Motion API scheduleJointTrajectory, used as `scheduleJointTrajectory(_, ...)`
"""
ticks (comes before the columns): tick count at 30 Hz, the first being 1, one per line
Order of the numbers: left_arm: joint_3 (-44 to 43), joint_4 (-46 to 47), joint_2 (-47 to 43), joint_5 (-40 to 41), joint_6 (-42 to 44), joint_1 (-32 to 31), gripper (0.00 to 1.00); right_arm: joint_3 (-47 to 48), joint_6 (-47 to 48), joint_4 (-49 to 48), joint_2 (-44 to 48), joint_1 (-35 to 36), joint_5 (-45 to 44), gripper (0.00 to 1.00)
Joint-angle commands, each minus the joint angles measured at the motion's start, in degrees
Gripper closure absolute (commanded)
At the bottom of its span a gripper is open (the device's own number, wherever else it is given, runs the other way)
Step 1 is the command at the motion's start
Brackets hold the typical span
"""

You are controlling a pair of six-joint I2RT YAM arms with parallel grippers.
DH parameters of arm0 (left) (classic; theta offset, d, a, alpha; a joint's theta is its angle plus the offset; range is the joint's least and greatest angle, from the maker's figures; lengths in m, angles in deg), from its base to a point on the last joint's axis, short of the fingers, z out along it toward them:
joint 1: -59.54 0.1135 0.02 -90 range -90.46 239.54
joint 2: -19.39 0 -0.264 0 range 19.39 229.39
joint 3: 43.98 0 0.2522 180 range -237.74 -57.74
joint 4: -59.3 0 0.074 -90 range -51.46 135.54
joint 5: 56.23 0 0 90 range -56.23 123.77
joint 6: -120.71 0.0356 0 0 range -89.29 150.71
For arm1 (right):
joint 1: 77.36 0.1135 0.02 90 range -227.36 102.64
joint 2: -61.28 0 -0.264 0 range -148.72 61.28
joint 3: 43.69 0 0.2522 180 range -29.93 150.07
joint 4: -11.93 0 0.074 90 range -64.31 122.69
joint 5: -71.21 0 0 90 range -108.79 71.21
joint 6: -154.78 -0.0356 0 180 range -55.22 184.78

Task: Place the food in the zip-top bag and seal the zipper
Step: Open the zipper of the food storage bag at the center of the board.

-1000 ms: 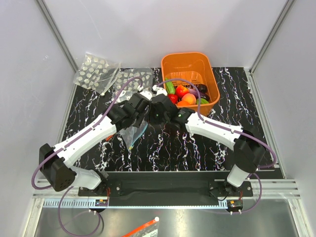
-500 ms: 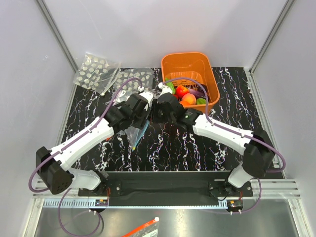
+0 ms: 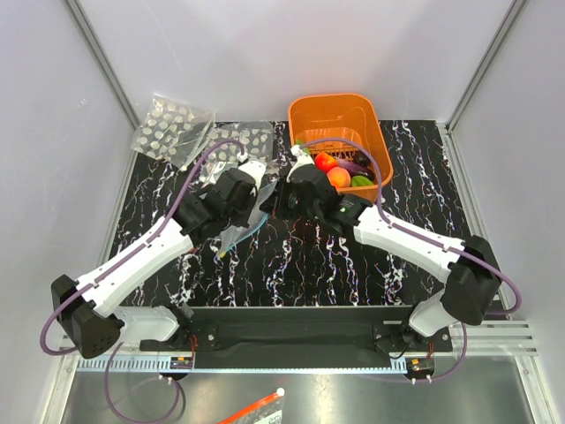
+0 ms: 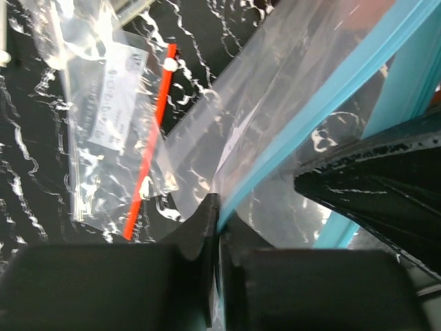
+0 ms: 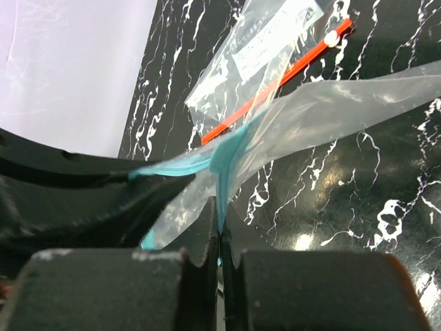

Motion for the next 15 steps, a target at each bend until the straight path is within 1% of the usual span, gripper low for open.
scheduleJointTrajectory(1, -0.02, 2.66, -2.23, 4.45, 0.27, 0.09, 1.00, -0.75, -0.65, -1.49, 0.39, -0.33, 1.06, 1.00)
scheduleJointTrajectory(2, -0.02, 2.57, -2.40, 5.42, 0.27, 0.09, 1.00, -1.10, -0.83, -1.41, 0.30, -0.42, 0.97, 1.00)
scheduleJointTrajectory(5, -0.46, 0.99, -2.76, 11.65, -0.52, 0.18, 1.00, -2.07, -1.27, -1.32, -0.84, -0.51, 0.62, 1.00)
scheduleJointTrajectory(6, -0.55, 0.73, -2.84, 15.06, -0.87, 0.18, 1.00, -2.16, -1.35, -1.14, -1.20, -0.51, 0.01, 1.00)
scheduleJointTrajectory(8, -0.99, -0.06, -3.11, 18.25, -1.31, 0.18, 1.00, -1.72, -1.44, 0.87, -2.77, -0.33, -2.79, 0.98)
scheduleJointTrajectory(9, -1.16, -0.94, -3.37, 22.00, -1.75, 0.18, 1.00, -1.54, -1.79, 1.66, -3.39, -0.60, -3.76, 0.97)
scheduleJointTrajectory(12, -1.87, -2.44, -3.55, 28.08, -2.45, 0.09, 1.00, -0.31, -3.11, 4.30, -6.55, -0.33, -6.93, 0.96)
scheduleJointTrajectory(15, -2.04, -2.88, -2.67, 28.55, -2.72, 0.18, 1.00, 0.65, -4.43, 4.05, -9.28, -0.42, -7.29, 0.93)
